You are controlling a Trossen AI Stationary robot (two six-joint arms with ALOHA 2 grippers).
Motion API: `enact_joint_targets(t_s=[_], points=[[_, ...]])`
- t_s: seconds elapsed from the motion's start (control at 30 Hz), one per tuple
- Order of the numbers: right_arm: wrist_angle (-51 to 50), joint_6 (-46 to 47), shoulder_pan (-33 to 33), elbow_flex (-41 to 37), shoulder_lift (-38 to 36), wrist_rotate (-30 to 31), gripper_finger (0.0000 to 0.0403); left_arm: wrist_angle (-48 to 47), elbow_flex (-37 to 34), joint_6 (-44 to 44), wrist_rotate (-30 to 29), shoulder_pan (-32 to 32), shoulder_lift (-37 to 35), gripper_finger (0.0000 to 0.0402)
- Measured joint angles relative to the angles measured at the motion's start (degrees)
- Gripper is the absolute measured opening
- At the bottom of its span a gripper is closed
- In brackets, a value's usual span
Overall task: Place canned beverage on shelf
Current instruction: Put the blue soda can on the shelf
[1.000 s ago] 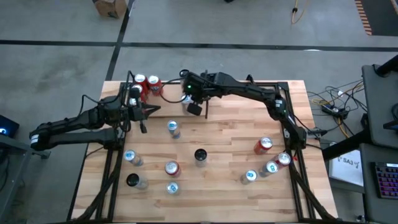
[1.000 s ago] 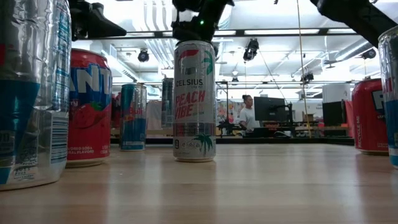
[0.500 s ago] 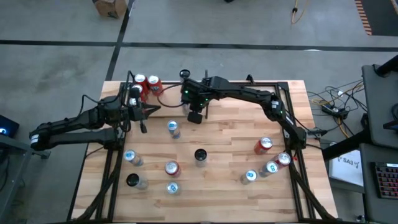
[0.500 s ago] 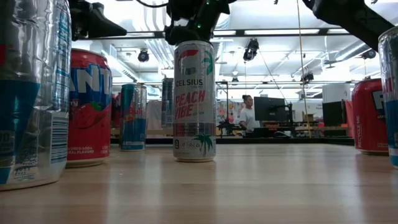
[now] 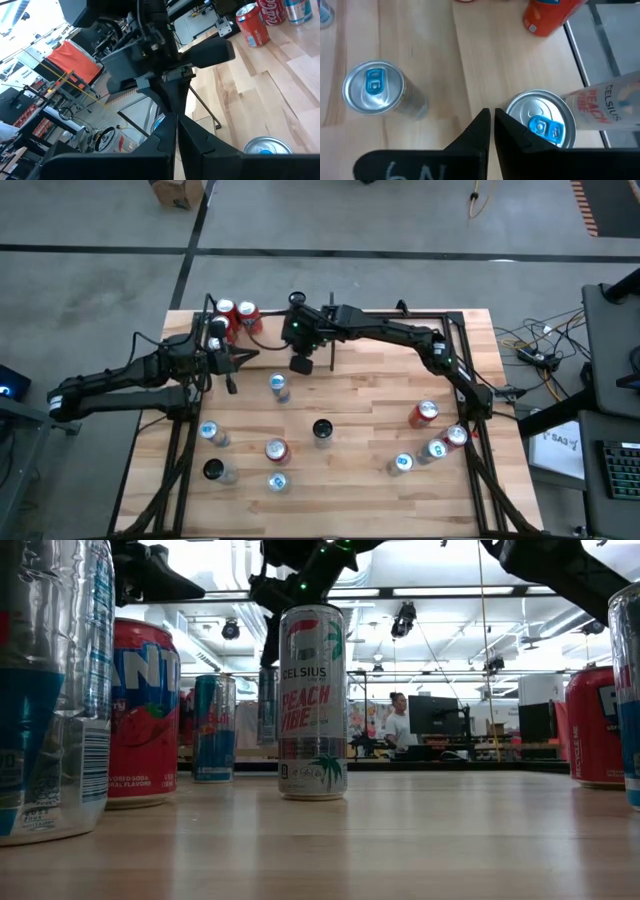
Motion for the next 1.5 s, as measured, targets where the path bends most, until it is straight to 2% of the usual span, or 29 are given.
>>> enact_joint_targets(t_s=[0.17,0.37,0.57,0.73,1.5], points=[[-1.18,-0.54,0.00,0.41,-0.76,0.31,0.0013,0.00,0.00,0.00,0.00,0.00,0.00,0.0000],[-1.85,0.17,-1.90,0.52,-2.25,9.39,0.0013,0.04,0.00,0.00,0.00,0.00,0.00,0.0000],[-3.80,3.13,-4.64,0.22,-1.84,8.29,0.0013,0.09,0.00,0.00,-0.02,0.00,0.00,0.0000],[-4.79,3.20,-4.65,0.02,-1.84,2.64,0.0013,0.11,0.00,0.14,-0.02,0.00,0.00,0.0000],[-10.31,5.82,-2.49,0.48,-4.01,3.08,0.0013,0.15,0.00,0.20,-0.06,0.00,0.00,0.0000]])
